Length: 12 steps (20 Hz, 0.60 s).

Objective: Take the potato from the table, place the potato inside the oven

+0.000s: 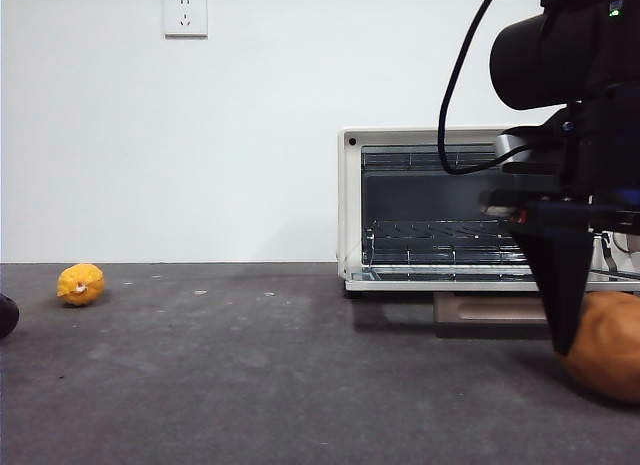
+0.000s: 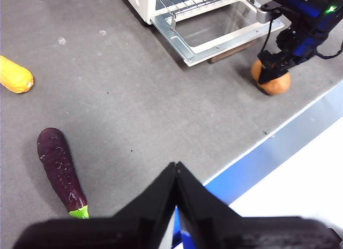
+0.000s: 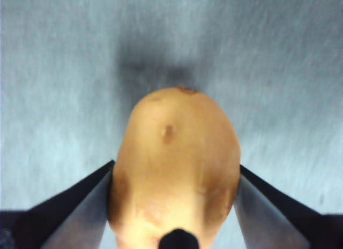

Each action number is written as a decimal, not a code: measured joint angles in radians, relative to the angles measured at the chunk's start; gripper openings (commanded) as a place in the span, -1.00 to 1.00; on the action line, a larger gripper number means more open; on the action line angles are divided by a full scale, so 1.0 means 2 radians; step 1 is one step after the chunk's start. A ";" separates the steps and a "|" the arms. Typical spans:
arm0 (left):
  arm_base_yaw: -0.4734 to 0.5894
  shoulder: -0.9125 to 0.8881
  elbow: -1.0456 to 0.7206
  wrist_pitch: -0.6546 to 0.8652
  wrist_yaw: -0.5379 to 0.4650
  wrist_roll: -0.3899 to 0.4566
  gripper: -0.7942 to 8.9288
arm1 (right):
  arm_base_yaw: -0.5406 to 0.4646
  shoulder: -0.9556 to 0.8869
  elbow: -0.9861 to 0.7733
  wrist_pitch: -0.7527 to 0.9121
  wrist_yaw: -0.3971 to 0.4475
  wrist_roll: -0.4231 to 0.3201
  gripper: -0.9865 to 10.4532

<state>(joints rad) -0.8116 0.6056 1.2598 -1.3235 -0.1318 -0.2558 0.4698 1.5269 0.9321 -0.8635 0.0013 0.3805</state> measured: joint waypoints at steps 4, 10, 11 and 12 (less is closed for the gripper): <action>0.000 0.000 0.000 0.000 0.000 0.000 -0.85 | 0.000 0.001 0.088 -0.109 -0.010 0.001 -0.82; 0.000 0.000 0.000 0.000 -0.016 0.000 -0.85 | 0.000 0.001 0.200 -0.072 0.034 0.001 -0.82; 0.000 0.000 0.000 0.000 -0.017 0.000 -0.85 | 0.000 0.001 0.204 -0.042 0.041 0.001 -0.82; 0.000 0.000 0.000 0.000 -0.017 0.000 -0.85 | 0.000 0.001 0.204 -0.013 0.043 0.001 -0.82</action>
<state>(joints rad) -0.8116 0.6056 1.2598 -1.3235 -0.1654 -0.2558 0.4698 1.5288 1.3392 -0.8898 0.0875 0.3820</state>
